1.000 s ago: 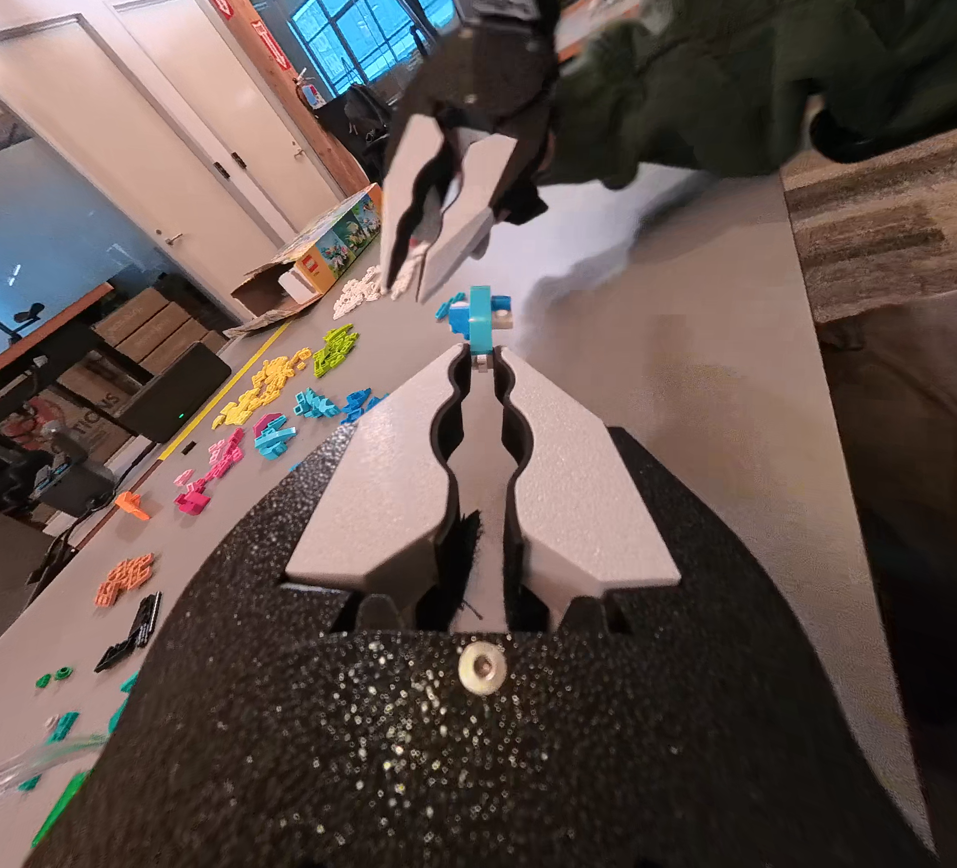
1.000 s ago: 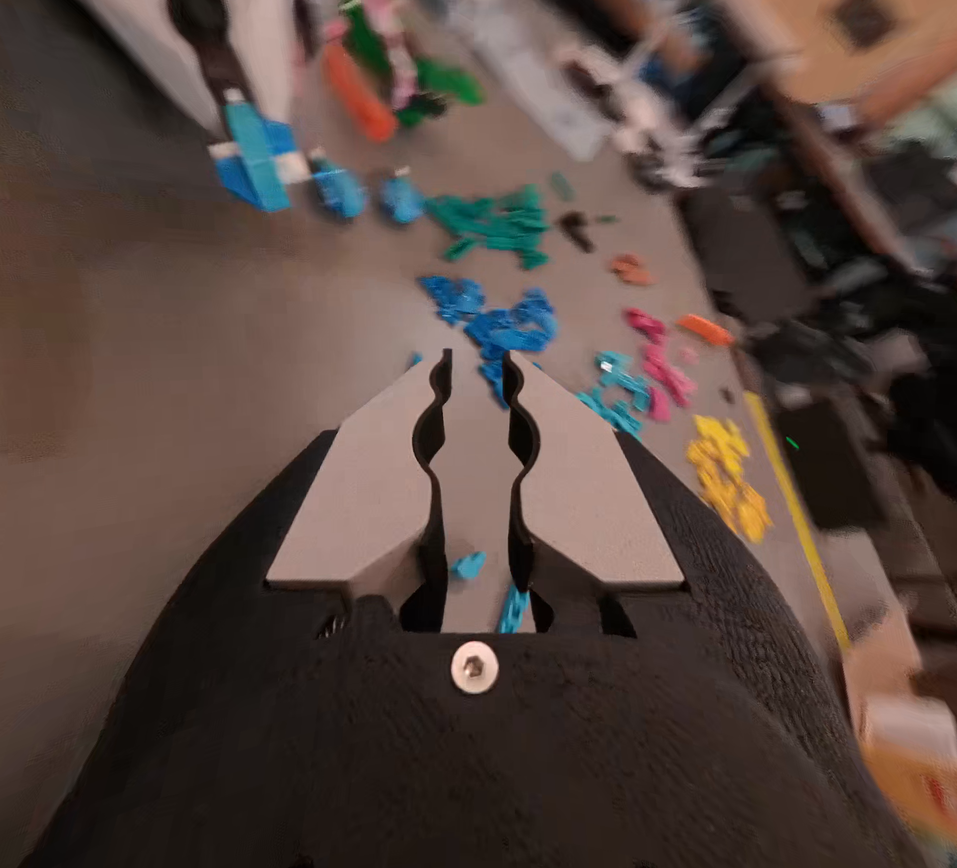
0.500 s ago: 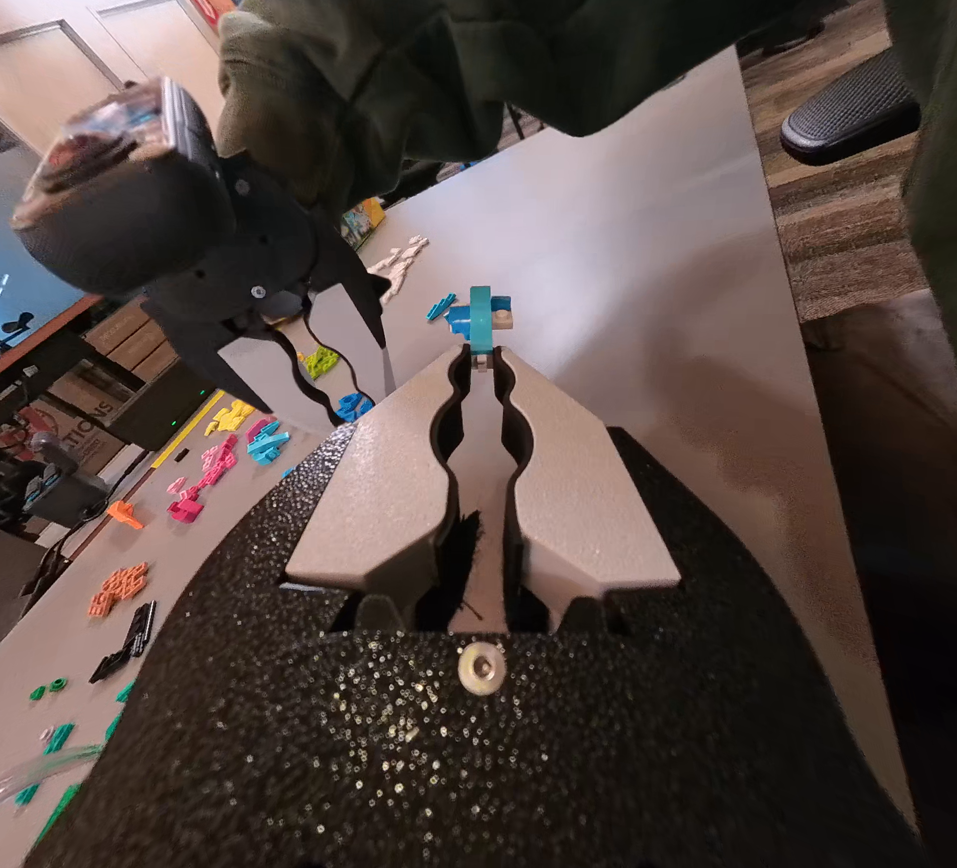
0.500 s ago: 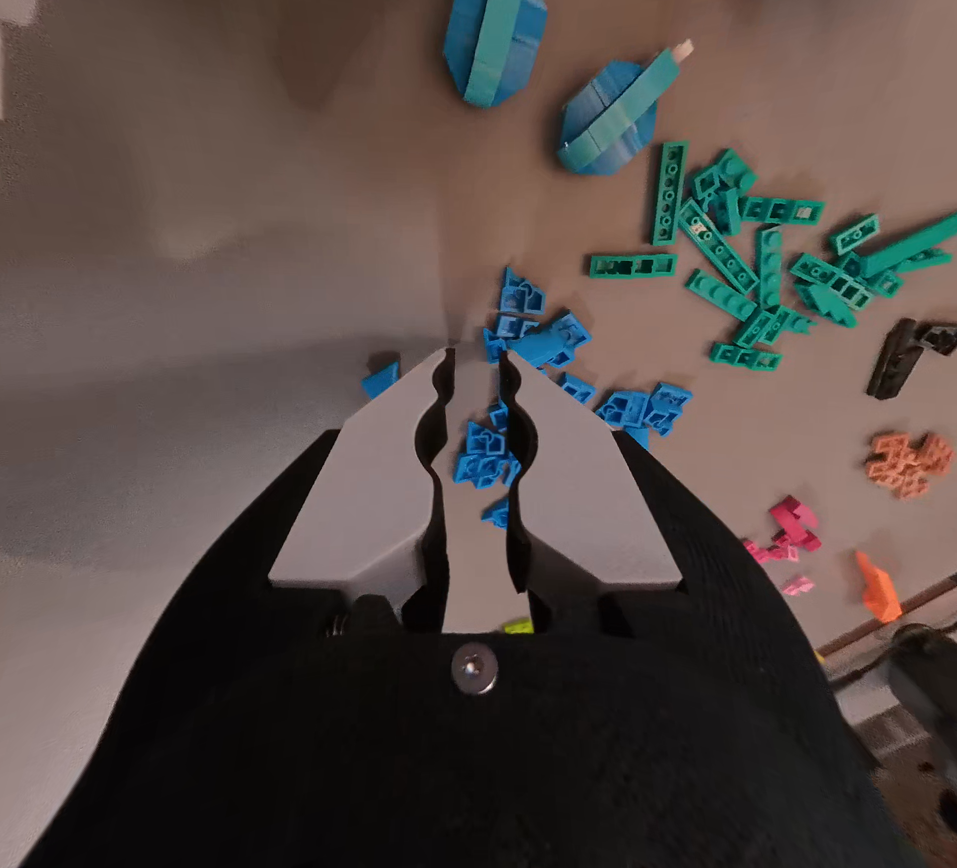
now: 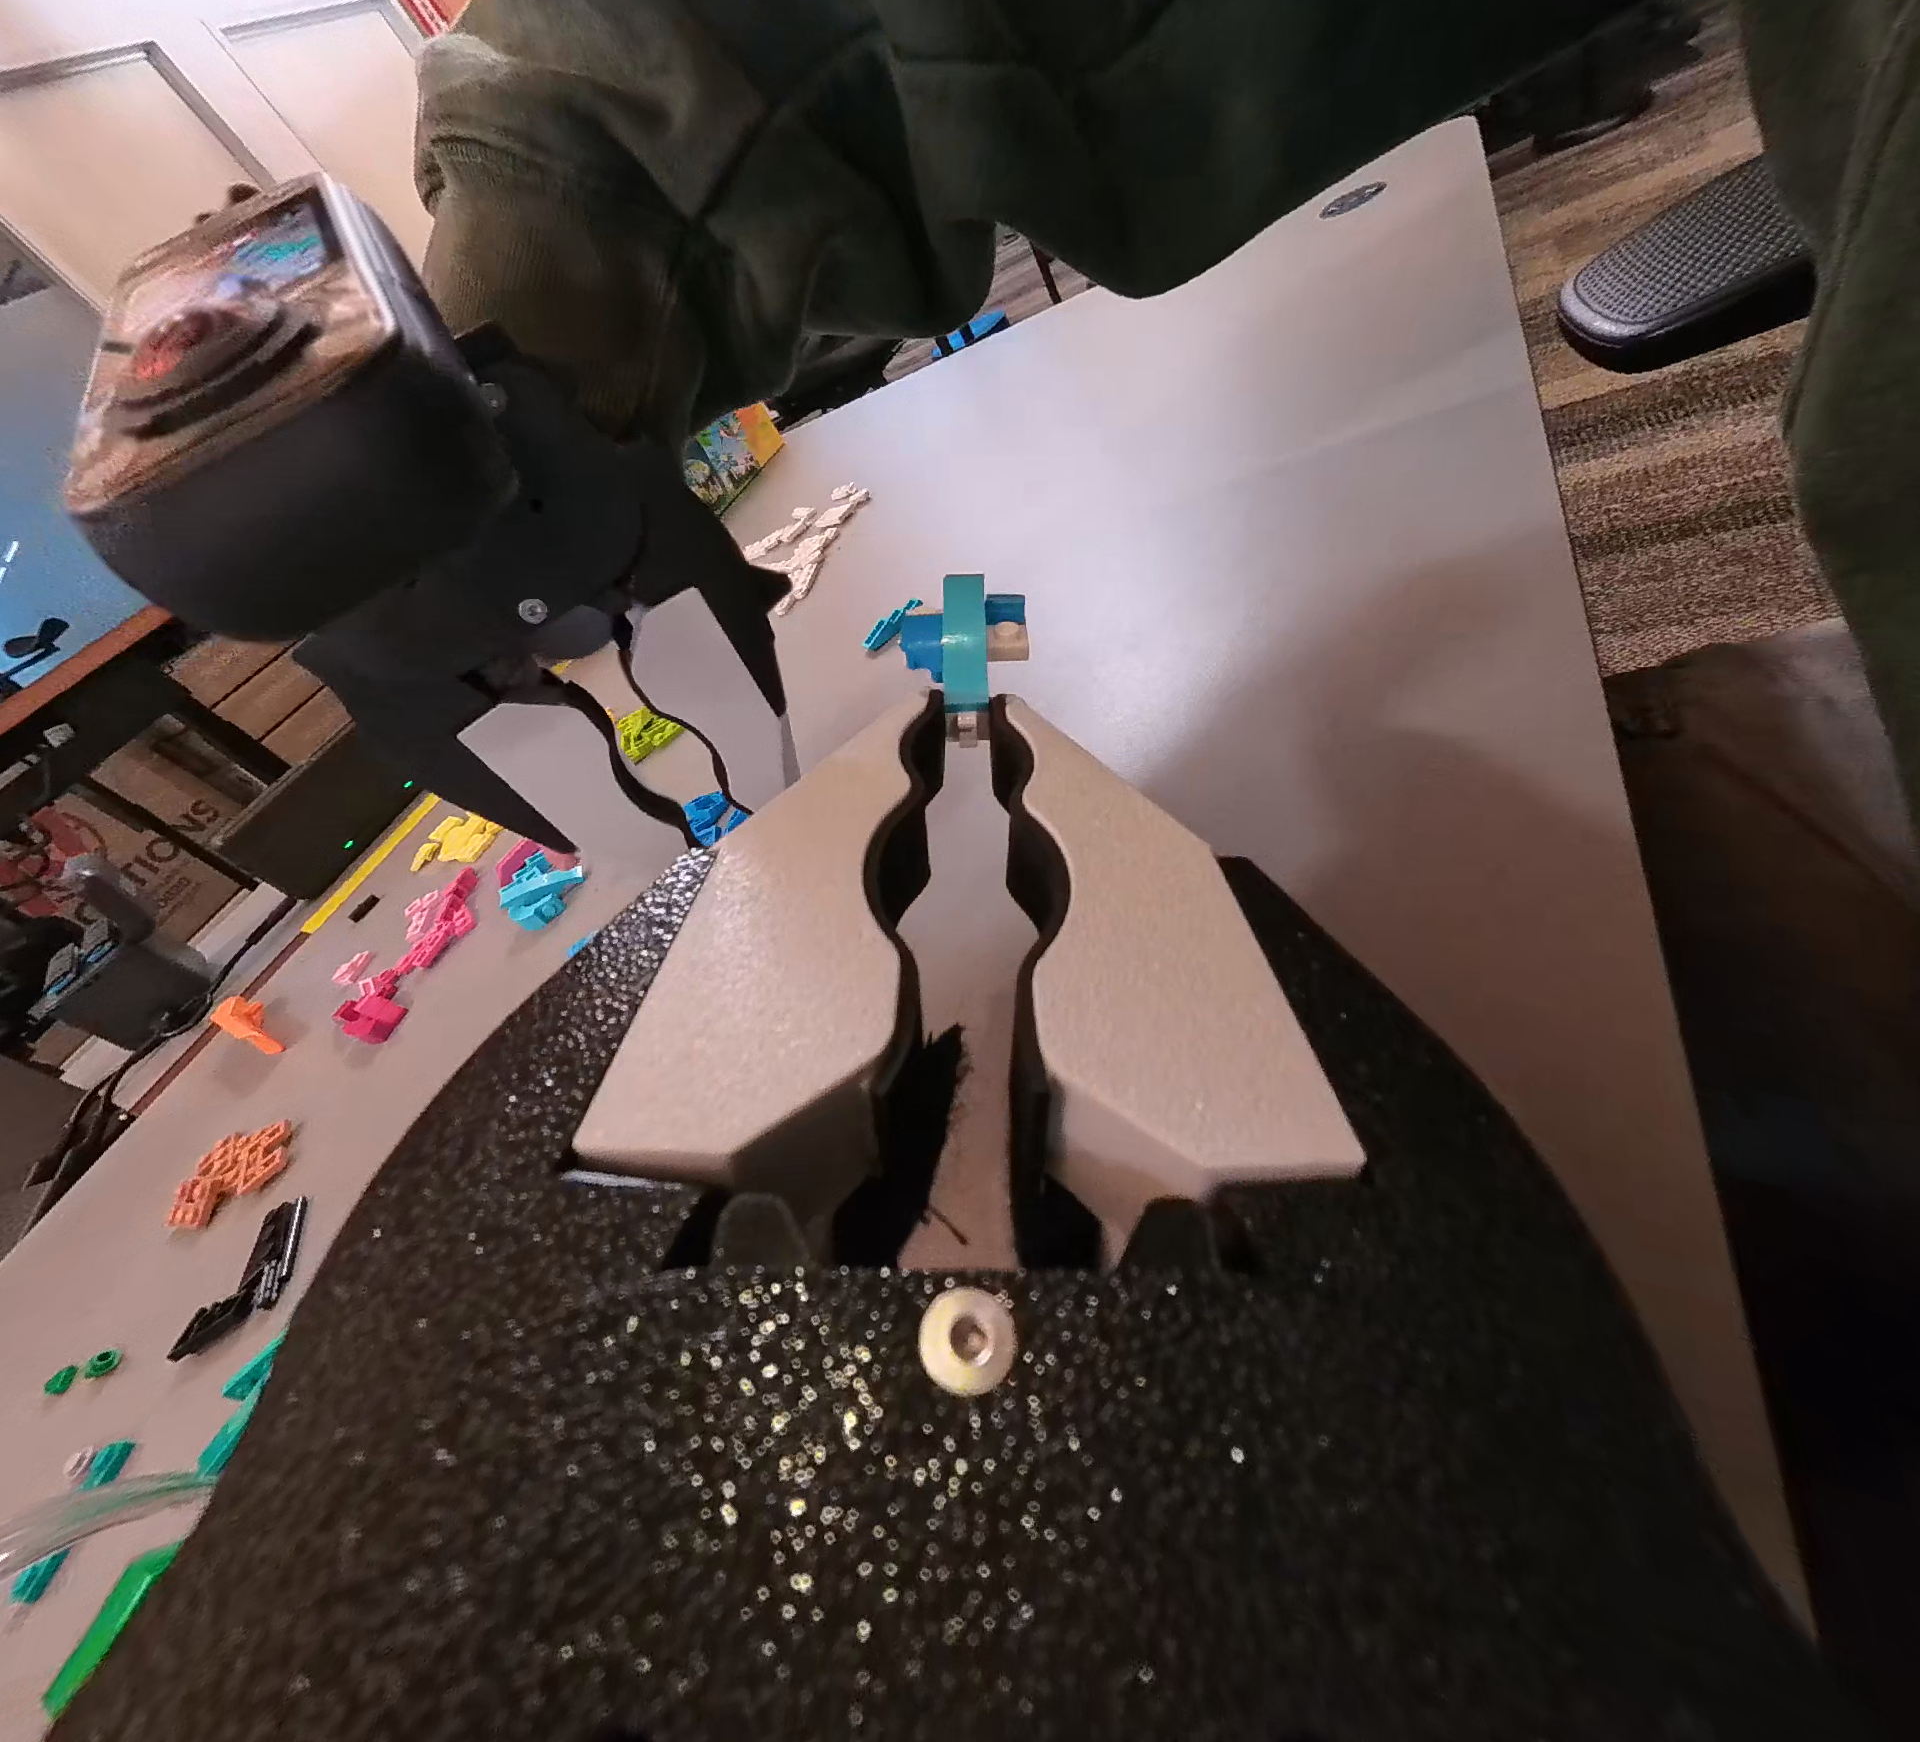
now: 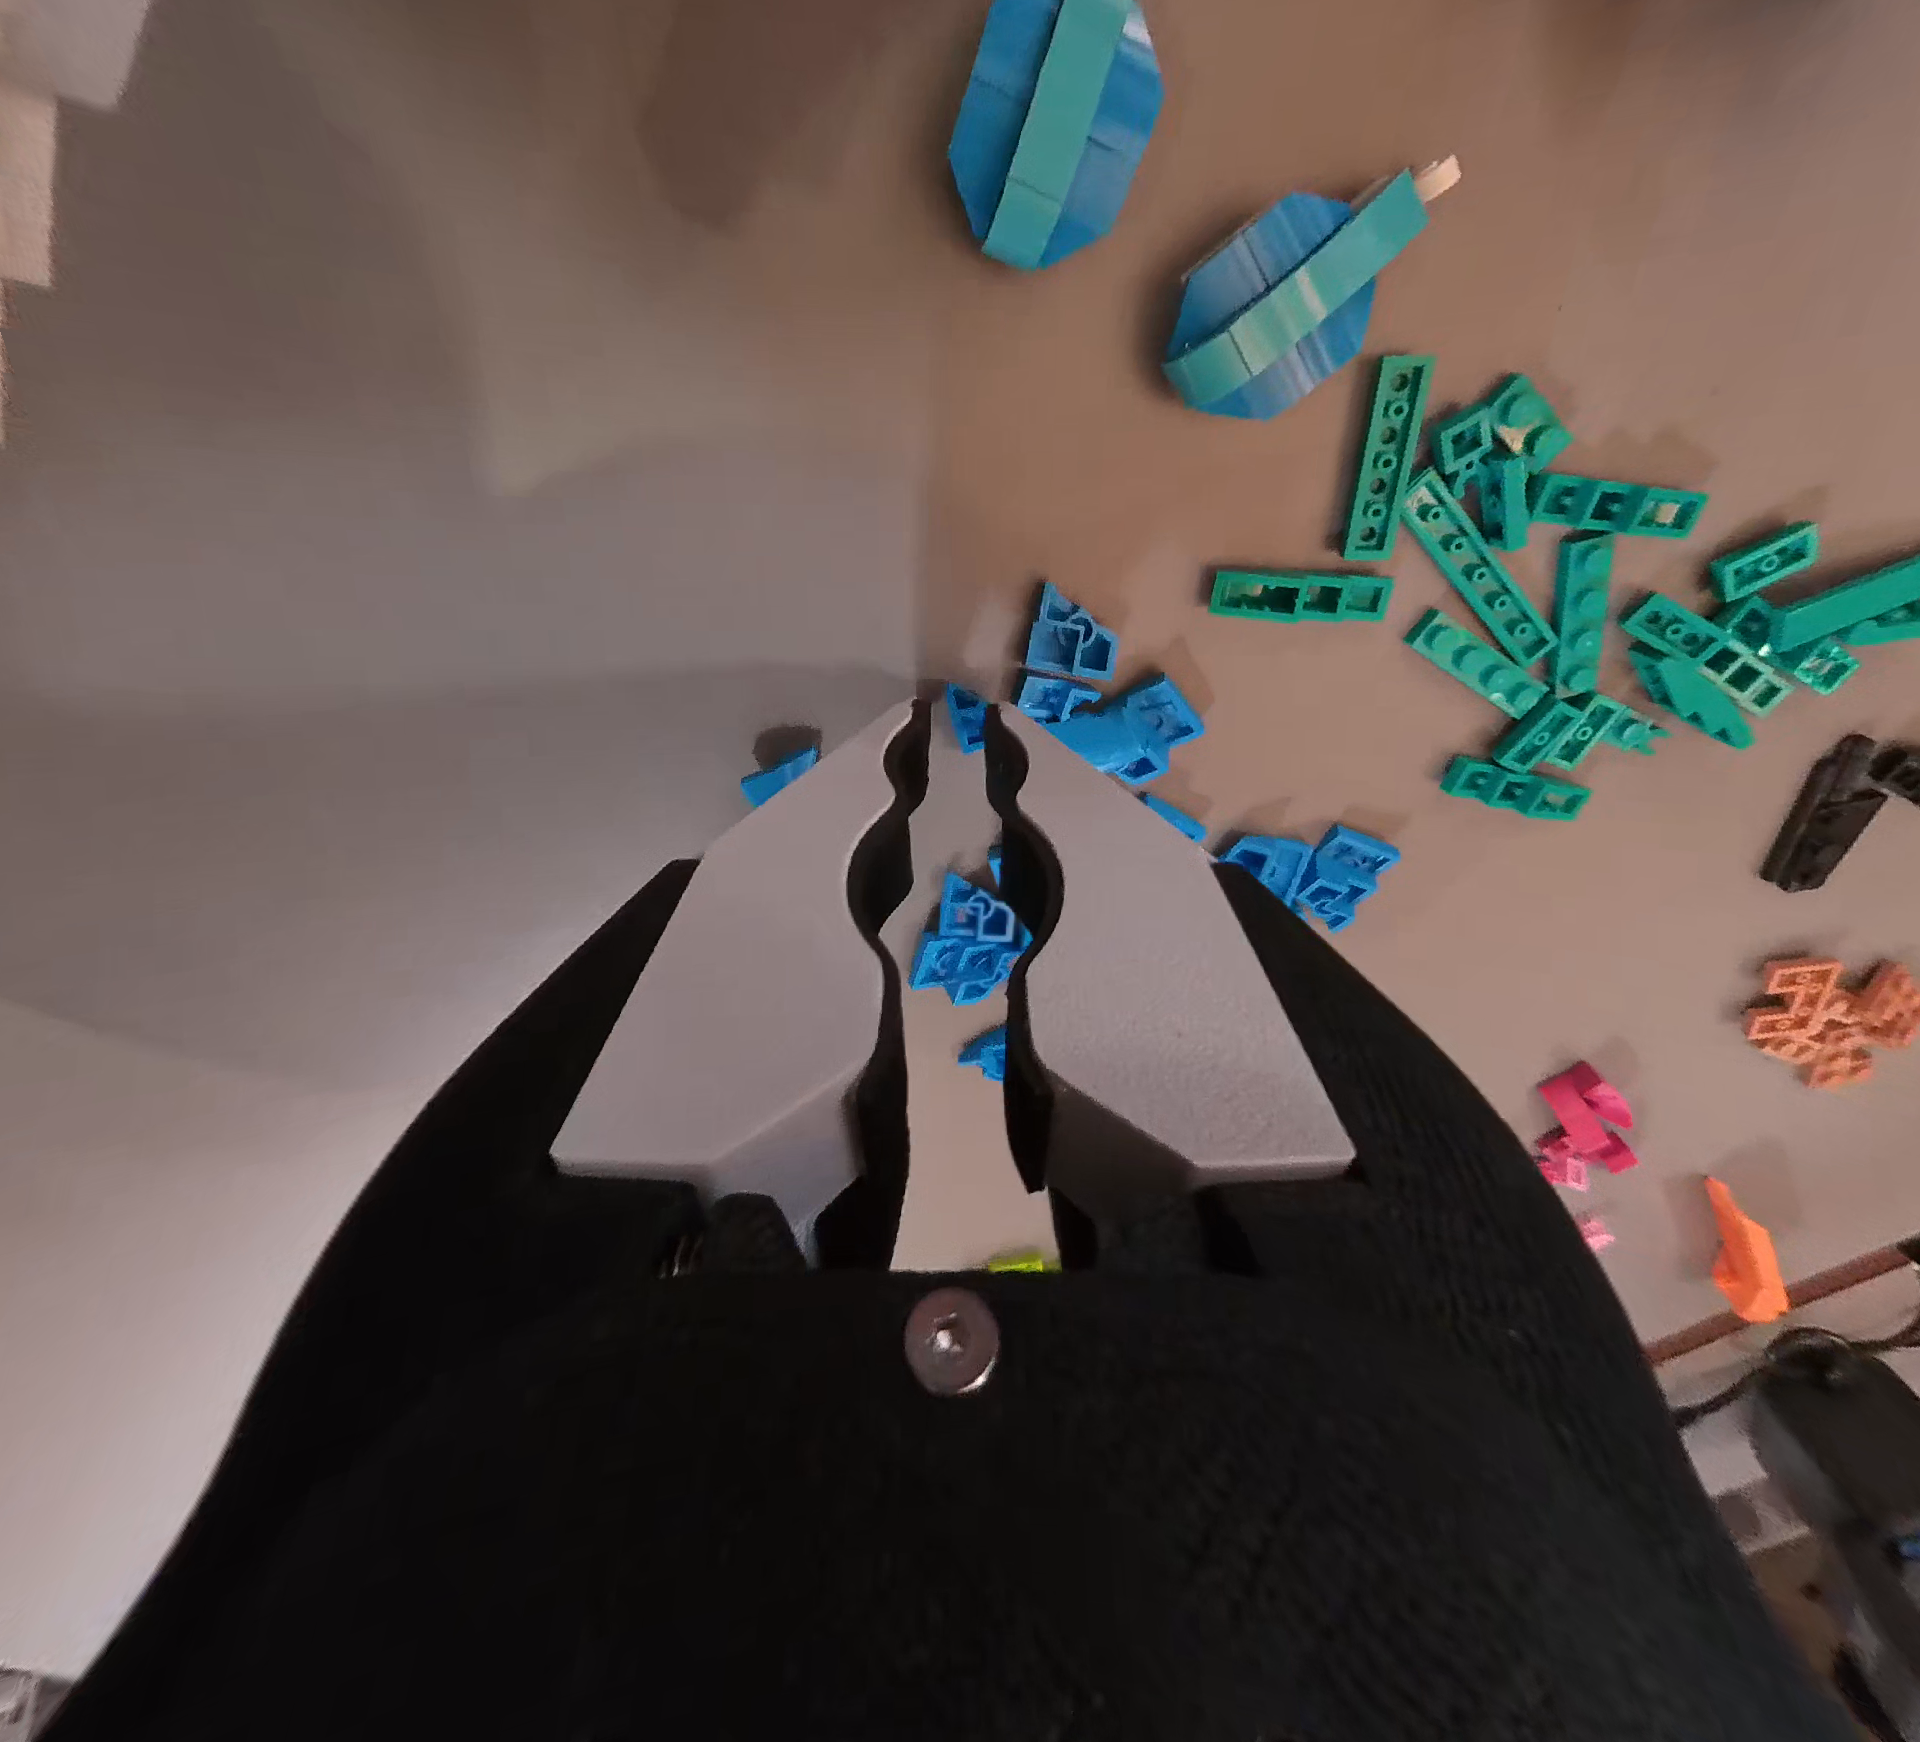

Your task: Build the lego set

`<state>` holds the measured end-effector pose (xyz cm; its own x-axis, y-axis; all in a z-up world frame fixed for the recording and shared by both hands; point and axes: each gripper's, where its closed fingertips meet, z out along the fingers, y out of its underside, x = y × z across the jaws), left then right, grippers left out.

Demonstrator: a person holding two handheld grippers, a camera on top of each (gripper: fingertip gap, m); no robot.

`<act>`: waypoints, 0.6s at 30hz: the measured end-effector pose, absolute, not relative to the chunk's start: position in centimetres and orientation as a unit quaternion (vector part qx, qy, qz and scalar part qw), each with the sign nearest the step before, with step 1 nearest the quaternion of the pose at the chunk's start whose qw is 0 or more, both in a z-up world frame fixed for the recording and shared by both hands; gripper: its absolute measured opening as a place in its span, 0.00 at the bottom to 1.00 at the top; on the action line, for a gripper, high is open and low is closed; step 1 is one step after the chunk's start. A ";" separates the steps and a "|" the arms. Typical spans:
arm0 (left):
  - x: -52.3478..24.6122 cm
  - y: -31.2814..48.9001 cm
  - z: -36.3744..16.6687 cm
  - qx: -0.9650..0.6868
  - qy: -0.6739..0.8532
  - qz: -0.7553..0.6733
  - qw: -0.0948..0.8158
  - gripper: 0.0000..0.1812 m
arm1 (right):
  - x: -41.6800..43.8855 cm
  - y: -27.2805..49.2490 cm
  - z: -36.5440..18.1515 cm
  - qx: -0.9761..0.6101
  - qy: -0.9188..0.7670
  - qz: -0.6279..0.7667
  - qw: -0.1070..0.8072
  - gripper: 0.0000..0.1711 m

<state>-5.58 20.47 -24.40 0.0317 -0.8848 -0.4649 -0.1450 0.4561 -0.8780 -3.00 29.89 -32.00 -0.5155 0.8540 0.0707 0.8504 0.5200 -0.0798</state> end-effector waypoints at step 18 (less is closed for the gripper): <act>-5.6 20.4 -24.4 -0.414 0.622 -0.314 0.586 0.03 | -3.3 29.9 -32.2 -0.478 -0.878 0.003 0.032 0.03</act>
<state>-5.64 20.42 -24.44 0.0292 -0.8832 -0.4680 -0.1464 0.4594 -0.8761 -3.31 29.89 -32.22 -0.5418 0.8388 0.0531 0.8384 0.5438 -0.0362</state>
